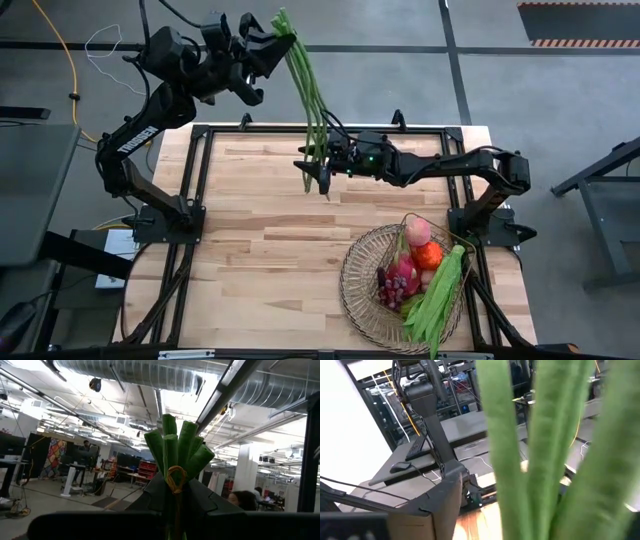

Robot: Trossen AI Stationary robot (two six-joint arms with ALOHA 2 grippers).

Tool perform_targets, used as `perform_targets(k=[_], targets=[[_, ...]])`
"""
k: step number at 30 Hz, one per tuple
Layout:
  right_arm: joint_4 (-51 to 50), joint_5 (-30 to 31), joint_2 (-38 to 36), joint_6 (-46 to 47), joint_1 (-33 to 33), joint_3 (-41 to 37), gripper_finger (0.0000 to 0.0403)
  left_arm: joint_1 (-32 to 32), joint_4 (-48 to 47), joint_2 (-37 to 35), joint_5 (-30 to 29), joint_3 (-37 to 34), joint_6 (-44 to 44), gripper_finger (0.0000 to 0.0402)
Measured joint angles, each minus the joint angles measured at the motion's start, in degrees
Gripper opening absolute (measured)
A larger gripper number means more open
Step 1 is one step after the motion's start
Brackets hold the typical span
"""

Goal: Build produce basket
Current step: Put the green beans into the wire basket

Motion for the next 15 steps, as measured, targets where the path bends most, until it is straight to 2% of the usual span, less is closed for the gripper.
perform_targets(k=[4,12,15], targets=[[0.0,-0.1,0.0,0.3,0.0,0.0,0.0172,0.0,1.0,0.0,0.0,0.0,0.1,0.0021],[0.0,-1.2,0.0,0.9,0.0,0.0,0.0031,0.0,0.7,0.0,0.0,0.0,0.0,0.0021],[0.0,-2.6,0.0,0.8,0.0,0.0,0.001,0.0,0.7,0.0,0.0,0.0,0.0,0.0021]])
